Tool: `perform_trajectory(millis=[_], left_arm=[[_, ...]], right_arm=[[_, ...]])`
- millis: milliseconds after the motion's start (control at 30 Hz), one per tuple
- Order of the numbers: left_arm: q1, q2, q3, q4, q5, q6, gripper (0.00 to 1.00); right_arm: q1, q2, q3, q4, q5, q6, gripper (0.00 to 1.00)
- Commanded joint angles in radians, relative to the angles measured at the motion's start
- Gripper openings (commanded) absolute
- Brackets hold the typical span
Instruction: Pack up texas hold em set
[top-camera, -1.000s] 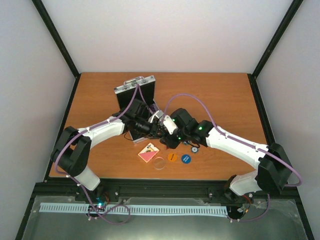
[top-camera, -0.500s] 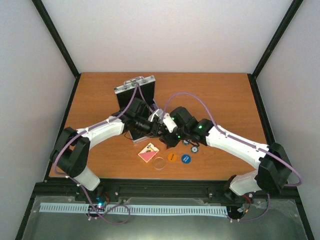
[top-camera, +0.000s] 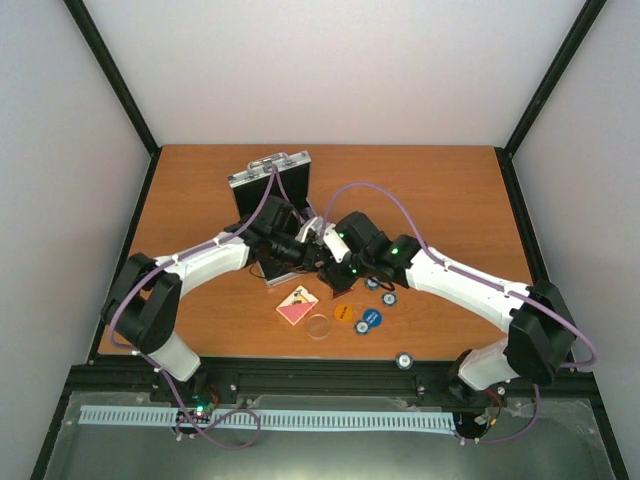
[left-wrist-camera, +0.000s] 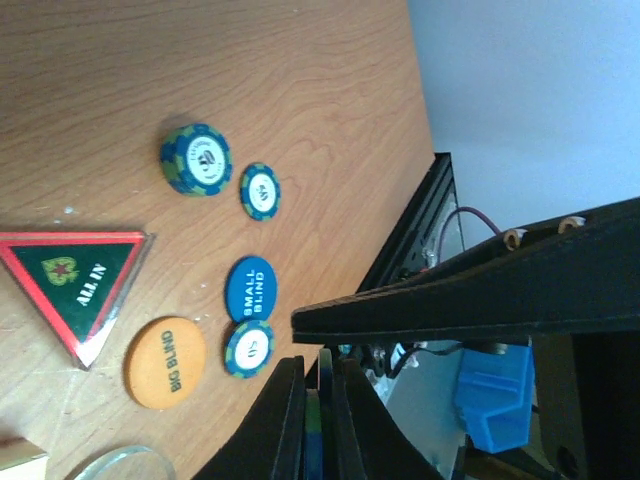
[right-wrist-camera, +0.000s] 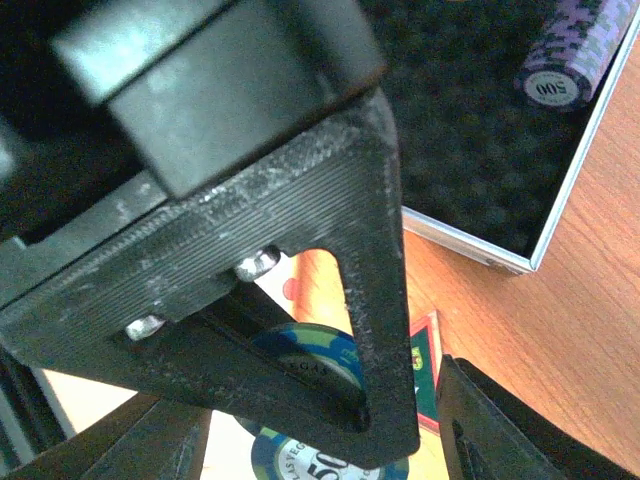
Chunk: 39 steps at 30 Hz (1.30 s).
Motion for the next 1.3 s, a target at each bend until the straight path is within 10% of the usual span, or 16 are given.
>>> perform_trajectory(millis=[0, 233, 1267], left_arm=[[-0.018, 0.051, 0.037, 0.004, -0.012, 0.003, 0.01], [-0.018, 0.138, 0.038, 0.023, -0.047, 0.013, 0.01], [-0.017, 0.245, 0.162, -0.088, -0.15, 0.104, 0.01]], right_arm=[[0.005, 0.057, 0.043, 0.044, 0.098, 0.031, 0.62], [0.005, 0.056, 0.05, 0.063, 0.242, 0.062, 1.0], [-0.044, -0.135, -0.105, 0.036, 0.499, 0.306, 0.99]])
